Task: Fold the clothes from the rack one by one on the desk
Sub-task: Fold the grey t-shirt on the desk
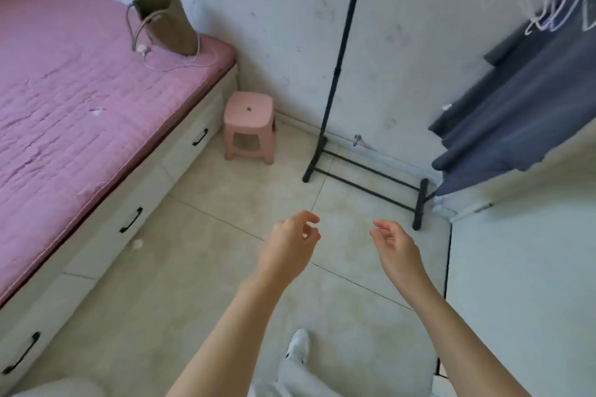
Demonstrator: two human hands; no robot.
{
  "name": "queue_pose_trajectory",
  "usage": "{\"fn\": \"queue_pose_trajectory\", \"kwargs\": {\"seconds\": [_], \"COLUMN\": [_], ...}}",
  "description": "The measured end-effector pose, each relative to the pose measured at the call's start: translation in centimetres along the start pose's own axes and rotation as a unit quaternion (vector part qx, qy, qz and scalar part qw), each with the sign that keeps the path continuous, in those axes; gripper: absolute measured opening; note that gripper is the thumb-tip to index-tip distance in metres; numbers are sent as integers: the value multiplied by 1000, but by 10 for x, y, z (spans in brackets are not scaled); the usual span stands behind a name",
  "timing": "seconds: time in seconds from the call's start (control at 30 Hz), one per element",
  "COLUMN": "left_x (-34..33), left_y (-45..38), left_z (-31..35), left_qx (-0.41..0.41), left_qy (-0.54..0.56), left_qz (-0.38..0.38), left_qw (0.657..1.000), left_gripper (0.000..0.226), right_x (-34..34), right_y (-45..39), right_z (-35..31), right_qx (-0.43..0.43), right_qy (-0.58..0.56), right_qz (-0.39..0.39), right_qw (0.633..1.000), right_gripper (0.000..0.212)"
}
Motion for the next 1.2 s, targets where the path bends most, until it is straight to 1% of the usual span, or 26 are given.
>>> {"fn": "queue_pose_trajectory", "kwargs": {"seconds": [0.07, 0.1, 0.23, 0.4, 0.5, 0.63, 0.83, 1.0, 1.2], "left_x": [-37, -42, -88, -123, -135, -146, -167, -192, -220], "left_y": [-24, -25, -58, -96, -118, -151, -213, -239, -254], "left_z": [49, 56, 131, 209, 253, 314, 417, 497, 581], "left_qx": [-30, -33, -88, -147, -178, -220, -279, -340, -375], "left_qy": [-23, -33, -72, -107, -116, -98, -85, -86, -54], "left_qz": [-32, -39, -82, -106, -119, -126, -152, -160, -176], "left_qw": [999, 998, 990, 978, 970, 962, 944, 923, 908], "left_gripper": [23, 23, 25, 26, 27, 28, 31, 32, 42], "right_x": [53, 61, 145, 224, 261, 310, 404, 471, 540], "right_y": [-18, -22, -54, -94, -120, -158, -224, -264, -299], "right_z": [15, 18, 27, 18, 5, -20, -67, -97, -127], "right_qx": [-6, -6, -18, -7, -3, 13, 48, 64, 96], "right_qy": [-14, -15, -44, -64, -73, -85, -108, -113, -104], "right_qz": [37, 43, 113, 184, 210, 236, 303, 332, 361], "right_qw": [999, 999, 992, 981, 975, 968, 946, 934, 922], "right_gripper": [29, 28, 27, 25, 25, 28, 24, 24, 25]}}
Point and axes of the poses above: each hand's wrist, its own y-axis away from the middle knuckle, its own x-axis out of the back of the hand, z = x × y, the point moved 8 cm from there along -y, towards the middle knuckle, and after that the axes turned 5 degrees about -y, right-handed, at the moved point
